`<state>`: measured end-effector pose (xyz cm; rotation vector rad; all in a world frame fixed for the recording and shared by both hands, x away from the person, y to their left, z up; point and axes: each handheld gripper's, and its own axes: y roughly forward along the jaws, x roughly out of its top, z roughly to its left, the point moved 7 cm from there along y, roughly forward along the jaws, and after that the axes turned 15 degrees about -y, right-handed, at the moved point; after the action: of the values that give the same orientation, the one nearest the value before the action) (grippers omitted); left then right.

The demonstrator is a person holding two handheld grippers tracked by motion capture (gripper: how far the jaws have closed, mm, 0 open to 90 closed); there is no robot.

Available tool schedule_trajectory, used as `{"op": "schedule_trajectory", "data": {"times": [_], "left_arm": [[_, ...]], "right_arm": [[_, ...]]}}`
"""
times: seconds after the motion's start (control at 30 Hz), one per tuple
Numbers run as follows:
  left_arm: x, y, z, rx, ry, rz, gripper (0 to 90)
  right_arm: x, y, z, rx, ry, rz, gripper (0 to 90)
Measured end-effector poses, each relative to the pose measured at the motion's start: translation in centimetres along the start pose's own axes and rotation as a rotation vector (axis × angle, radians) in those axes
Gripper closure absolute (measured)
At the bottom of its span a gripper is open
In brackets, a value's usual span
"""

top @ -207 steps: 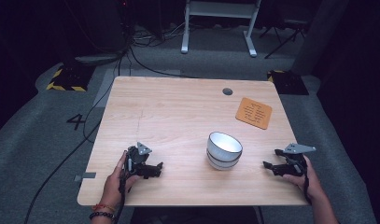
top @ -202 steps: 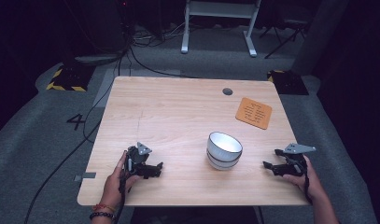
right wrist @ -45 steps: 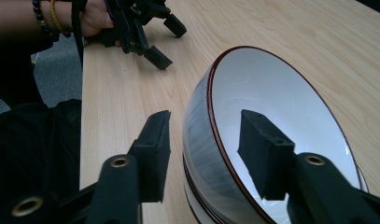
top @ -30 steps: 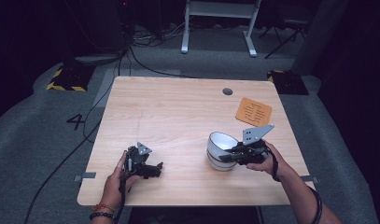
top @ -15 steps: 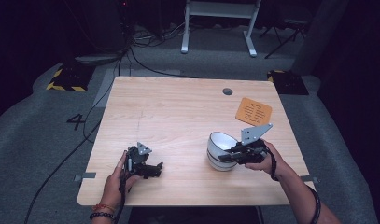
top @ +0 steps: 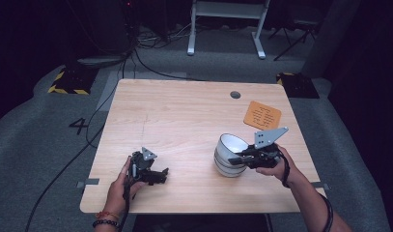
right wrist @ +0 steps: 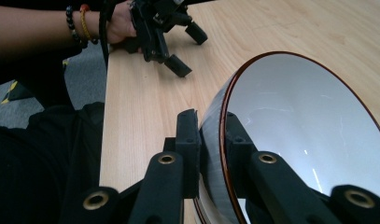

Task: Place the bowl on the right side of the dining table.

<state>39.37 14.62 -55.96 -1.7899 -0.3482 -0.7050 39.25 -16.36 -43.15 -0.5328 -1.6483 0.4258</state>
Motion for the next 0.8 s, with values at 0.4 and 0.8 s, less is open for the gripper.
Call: {"op": "schedule_trajectory", "data": {"times": [0.4,0.8], "left_arm": [[0.0,0.0,0.0,0.0,0.0,0.0,0.0],[0.0,0.0,0.0,0.0,0.0,0.0,0.0]], "right_arm": [[0.5,-1.1,-0.4,-0.061,-0.003,-0.019,80.5],[0.6,-2.6,-1.0,-0.104,-0.001,-0.033,80.5]]}}
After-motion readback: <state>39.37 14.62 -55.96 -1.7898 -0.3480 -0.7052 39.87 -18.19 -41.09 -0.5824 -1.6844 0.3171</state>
